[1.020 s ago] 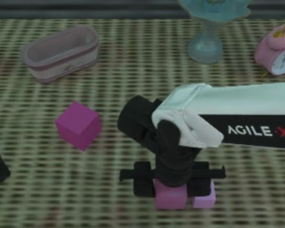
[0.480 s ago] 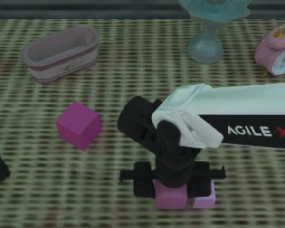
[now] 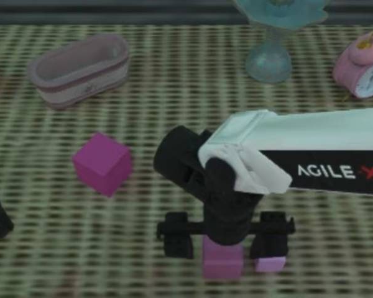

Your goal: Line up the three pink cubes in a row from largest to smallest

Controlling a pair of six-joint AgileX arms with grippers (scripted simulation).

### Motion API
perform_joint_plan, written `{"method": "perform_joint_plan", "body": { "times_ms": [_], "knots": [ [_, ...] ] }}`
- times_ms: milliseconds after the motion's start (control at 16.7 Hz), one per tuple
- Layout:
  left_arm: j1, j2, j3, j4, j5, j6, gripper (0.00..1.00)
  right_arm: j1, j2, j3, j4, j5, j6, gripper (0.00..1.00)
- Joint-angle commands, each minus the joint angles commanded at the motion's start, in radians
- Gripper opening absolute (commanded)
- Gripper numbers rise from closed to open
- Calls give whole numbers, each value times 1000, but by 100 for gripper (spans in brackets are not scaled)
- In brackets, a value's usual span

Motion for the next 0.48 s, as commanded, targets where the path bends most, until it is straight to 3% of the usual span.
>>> {"method": "perform_joint_plan", "body": {
  "times_ms": [480],
  "knots": [
    [0,0,0,0,0,0,100,2,-6,15,-18,0,1,100]
  ]
}}
